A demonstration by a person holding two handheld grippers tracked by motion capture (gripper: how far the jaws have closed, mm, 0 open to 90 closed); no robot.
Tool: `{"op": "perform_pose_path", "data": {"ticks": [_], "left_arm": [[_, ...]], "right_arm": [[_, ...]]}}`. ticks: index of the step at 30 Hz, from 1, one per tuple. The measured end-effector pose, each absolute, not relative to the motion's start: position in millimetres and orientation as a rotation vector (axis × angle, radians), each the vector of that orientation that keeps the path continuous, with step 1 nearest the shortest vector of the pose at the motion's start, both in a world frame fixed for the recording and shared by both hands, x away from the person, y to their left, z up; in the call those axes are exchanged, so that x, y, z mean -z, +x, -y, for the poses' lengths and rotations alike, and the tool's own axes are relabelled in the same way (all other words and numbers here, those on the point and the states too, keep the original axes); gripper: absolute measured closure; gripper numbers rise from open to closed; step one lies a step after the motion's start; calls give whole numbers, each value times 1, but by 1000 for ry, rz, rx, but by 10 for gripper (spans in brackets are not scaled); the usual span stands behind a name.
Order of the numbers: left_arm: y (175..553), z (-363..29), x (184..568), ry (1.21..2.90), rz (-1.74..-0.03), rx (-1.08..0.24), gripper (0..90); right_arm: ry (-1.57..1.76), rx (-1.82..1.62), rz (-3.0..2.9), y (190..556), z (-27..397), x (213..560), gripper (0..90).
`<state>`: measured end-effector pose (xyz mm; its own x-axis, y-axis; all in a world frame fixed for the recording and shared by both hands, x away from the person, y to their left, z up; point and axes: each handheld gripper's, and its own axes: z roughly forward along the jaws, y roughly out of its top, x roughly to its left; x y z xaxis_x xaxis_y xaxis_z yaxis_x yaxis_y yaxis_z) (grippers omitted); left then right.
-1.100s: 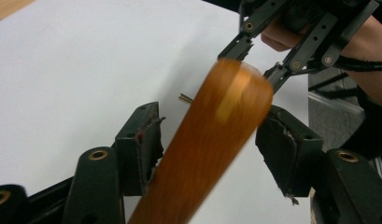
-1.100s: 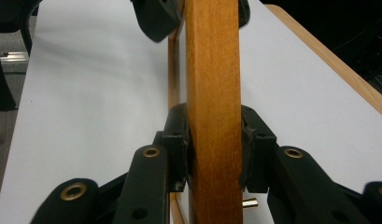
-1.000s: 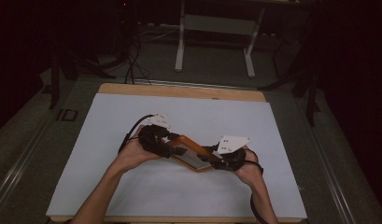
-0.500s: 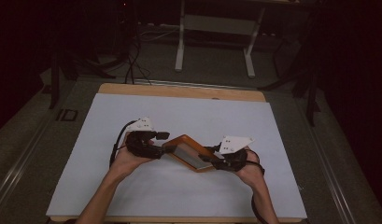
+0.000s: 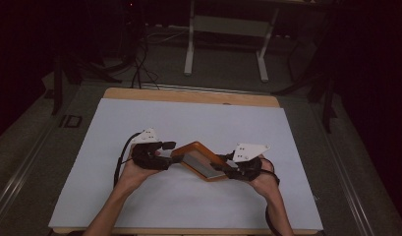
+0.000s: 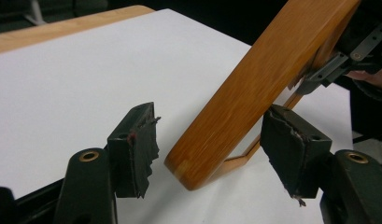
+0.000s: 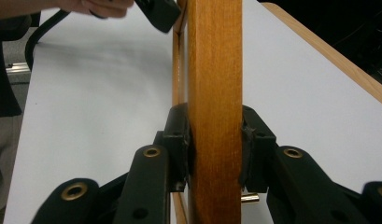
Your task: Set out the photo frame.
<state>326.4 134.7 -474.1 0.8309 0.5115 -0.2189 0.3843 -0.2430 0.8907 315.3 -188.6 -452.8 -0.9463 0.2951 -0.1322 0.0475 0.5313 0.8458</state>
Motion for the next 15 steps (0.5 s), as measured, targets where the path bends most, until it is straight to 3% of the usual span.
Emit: {"op": "perform_pose_path", "data": {"ticks": [15], "left_arm": [[334, -121, 501, 1867, -646, -62, 370]], "right_arm": [[317, -1399, -2513, 316, 193, 454, 684]]}}
